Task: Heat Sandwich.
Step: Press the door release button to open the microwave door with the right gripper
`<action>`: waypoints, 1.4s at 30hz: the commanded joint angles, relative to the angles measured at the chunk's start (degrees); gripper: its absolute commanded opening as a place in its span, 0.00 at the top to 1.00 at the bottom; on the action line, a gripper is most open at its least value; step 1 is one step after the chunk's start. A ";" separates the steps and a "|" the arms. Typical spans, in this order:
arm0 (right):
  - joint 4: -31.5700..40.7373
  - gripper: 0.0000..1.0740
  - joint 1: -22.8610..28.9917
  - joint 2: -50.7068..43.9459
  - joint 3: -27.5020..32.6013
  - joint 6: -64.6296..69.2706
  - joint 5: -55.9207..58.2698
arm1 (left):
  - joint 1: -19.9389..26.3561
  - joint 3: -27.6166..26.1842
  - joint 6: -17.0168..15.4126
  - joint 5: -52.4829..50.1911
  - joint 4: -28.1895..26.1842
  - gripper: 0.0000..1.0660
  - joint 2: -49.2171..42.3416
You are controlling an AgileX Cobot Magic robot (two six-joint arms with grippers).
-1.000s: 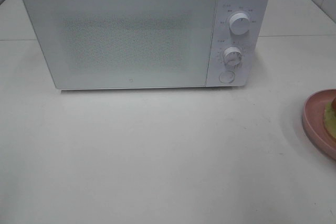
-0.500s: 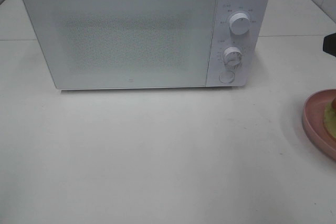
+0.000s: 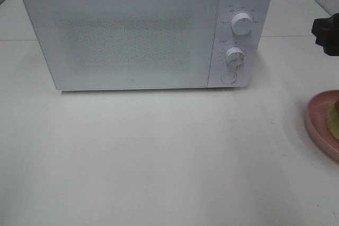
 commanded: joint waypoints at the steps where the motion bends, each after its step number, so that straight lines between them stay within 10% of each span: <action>1: 0.57 0.30 0.06 -0.06 3.09 0.00 -9.11 | 0.40 0.11 -0.23 -0.97 -0.06 0.02 -1.60; 28: 44.23 0.30 35.29 21.26 8.94 -16.90 -44.29 | 0.40 0.11 -0.23 -0.97 -0.06 0.02 -1.60; 42: 51.62 0.30 45.49 31.34 8.94 -15.18 -52.02 | 0.40 0.11 -0.23 -0.97 -0.06 0.02 -1.60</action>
